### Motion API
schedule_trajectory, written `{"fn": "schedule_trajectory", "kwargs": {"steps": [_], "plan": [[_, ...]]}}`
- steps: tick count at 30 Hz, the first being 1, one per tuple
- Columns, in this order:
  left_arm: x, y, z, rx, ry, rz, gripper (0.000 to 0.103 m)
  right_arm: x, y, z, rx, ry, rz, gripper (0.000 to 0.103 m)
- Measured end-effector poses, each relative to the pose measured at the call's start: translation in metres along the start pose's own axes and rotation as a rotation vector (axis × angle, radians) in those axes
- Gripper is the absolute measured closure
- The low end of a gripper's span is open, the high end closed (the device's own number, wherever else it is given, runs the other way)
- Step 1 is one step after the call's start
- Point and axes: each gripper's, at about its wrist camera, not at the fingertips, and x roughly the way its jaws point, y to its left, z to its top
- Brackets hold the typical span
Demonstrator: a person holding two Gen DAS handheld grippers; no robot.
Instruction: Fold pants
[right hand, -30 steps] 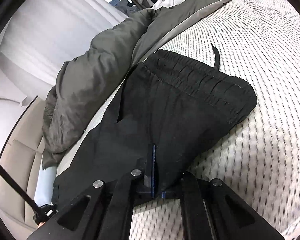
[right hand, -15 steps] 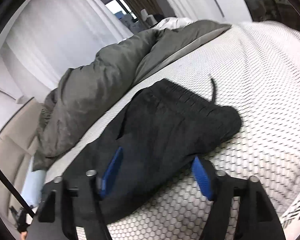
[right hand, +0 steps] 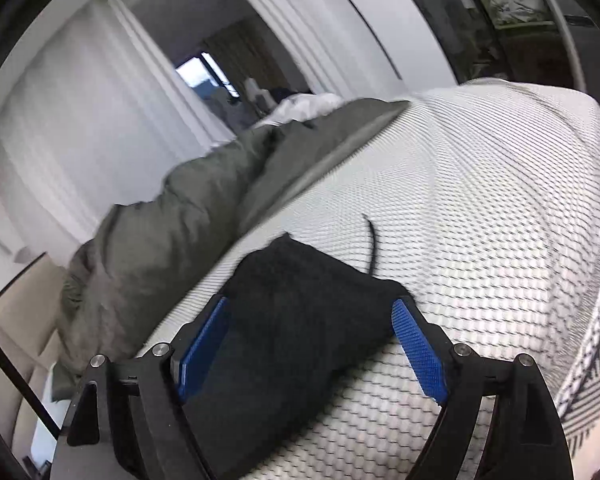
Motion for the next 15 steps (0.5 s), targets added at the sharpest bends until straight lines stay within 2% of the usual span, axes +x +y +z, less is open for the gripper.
{"fn": "schedule_trajectory", "kwargs": {"steps": [3,7,13,15], "plan": [[0.014,-0.008,0.003,0.007,0.043,-0.002,0.03,0.009,0.018,-0.007,-0.036,0.058,0.068,0.018],[0.043,-0.003,0.003,-0.008,0.129,0.085,0.033,0.029,0.049,-0.022,-0.096,0.144,0.133,0.018],[0.04,0.012,0.003,-0.049,0.13,0.057,0.041,0.047,0.073,-0.037,-0.144,0.206,0.151,0.018],[0.038,0.014,-0.002,-0.018,0.124,0.054,0.045,0.047,0.074,-0.038,-0.152,0.21,0.153,0.018]]}}
